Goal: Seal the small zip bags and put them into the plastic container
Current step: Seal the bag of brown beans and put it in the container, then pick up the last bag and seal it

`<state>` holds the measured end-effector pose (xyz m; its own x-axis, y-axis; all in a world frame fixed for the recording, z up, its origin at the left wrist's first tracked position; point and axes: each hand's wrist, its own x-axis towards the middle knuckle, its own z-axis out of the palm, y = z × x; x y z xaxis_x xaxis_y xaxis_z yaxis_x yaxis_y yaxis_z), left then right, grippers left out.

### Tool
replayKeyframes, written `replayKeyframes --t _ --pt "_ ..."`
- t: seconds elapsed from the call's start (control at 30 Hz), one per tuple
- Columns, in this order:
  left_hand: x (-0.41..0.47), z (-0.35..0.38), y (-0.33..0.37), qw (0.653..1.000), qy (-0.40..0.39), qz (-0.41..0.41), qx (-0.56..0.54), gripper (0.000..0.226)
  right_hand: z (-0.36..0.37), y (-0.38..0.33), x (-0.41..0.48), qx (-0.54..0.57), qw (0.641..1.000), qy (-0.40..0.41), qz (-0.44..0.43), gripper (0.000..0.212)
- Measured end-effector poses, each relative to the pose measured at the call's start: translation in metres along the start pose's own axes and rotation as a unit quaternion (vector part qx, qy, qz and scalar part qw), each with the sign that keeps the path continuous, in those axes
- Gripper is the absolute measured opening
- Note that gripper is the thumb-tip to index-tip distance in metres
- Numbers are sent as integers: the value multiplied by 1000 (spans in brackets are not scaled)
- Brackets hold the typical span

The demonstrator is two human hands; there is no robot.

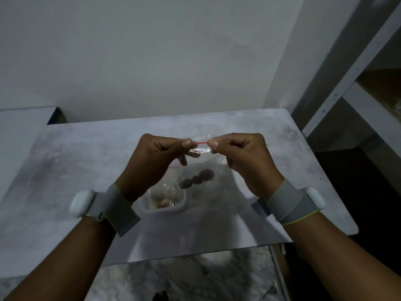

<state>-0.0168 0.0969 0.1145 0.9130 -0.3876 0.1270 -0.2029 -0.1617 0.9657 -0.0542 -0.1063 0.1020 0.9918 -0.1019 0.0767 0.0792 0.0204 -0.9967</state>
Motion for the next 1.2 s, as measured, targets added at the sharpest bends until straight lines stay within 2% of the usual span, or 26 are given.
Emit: replayKeyframes --t 0.27,0.6,0.67,0.73,0.83,0.93,1.0,1.07,1.2 --pt "-27 -39 -23 998 16 31 53 17 45 20 -1 15 999 -24 36 15" --pt "-48 -54 -74 994 67 -81 -4 15 80 69 -4 -5 998 -7 69 8" --pt "-46 -53 -81 991 99 -90 27 13 82 73 0 -12 997 -1 75 7" --pt "-42 -52 -86 978 163 -91 90 20 84 76 7 -15 995 11 93 10" --pt "-32 -42 -82 954 238 -59 173 33 78 78 17 -13 992 55 116 27" --pt "-18 -21 -70 938 257 7 232 35 63 77 22 -7 989 73 128 31" --pt "-6 0 -61 935 262 52 232 33 44 77 26 -16 988 83 129 32" --pt "8 25 -53 938 253 83 222 31 20 80 31 -32 986 98 128 32" --pt "46 91 -43 958 187 106 187 29 -53 92 42 -53 974 181 128 28"
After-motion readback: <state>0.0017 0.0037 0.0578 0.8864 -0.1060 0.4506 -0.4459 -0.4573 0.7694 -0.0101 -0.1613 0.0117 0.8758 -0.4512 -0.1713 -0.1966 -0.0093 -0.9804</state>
